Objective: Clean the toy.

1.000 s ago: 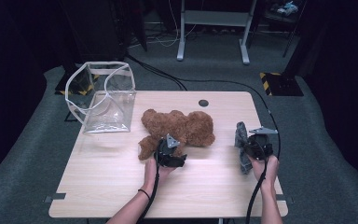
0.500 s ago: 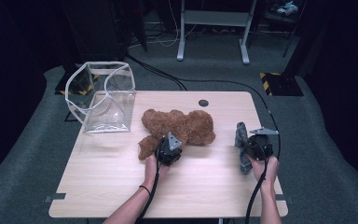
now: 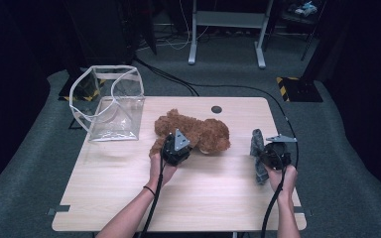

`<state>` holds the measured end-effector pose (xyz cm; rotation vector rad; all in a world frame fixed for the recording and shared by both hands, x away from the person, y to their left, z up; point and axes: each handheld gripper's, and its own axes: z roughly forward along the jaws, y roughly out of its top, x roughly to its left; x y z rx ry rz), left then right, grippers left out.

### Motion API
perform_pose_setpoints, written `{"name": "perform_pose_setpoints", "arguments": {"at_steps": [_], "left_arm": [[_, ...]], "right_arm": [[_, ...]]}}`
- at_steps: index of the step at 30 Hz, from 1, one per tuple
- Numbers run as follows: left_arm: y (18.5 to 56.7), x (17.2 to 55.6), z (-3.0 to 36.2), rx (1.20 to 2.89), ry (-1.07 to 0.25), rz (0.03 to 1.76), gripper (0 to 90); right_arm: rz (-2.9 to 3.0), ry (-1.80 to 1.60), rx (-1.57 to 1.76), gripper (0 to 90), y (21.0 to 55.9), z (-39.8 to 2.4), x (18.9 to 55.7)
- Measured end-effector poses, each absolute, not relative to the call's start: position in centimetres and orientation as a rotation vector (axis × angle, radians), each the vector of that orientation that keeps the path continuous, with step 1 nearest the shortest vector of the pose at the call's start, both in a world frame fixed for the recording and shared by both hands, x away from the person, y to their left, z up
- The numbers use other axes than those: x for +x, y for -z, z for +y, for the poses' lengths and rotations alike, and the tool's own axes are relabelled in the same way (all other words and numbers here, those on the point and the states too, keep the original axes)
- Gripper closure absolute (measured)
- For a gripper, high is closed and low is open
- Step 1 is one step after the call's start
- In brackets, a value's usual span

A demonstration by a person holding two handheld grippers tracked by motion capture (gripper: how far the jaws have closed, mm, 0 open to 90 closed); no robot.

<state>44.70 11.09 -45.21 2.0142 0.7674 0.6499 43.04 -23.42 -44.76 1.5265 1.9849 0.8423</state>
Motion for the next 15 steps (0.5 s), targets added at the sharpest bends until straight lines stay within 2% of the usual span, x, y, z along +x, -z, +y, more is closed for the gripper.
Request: {"name": "perform_pose_setpoints", "arguments": {"at_steps": [15], "left_arm": [[38.9,44.1,12.7,1.993,-0.733,0.736,74.7]], "right_arm": [[1.994,-0.835,1.507,77.1,44.3,-23.1,43.1]]}}
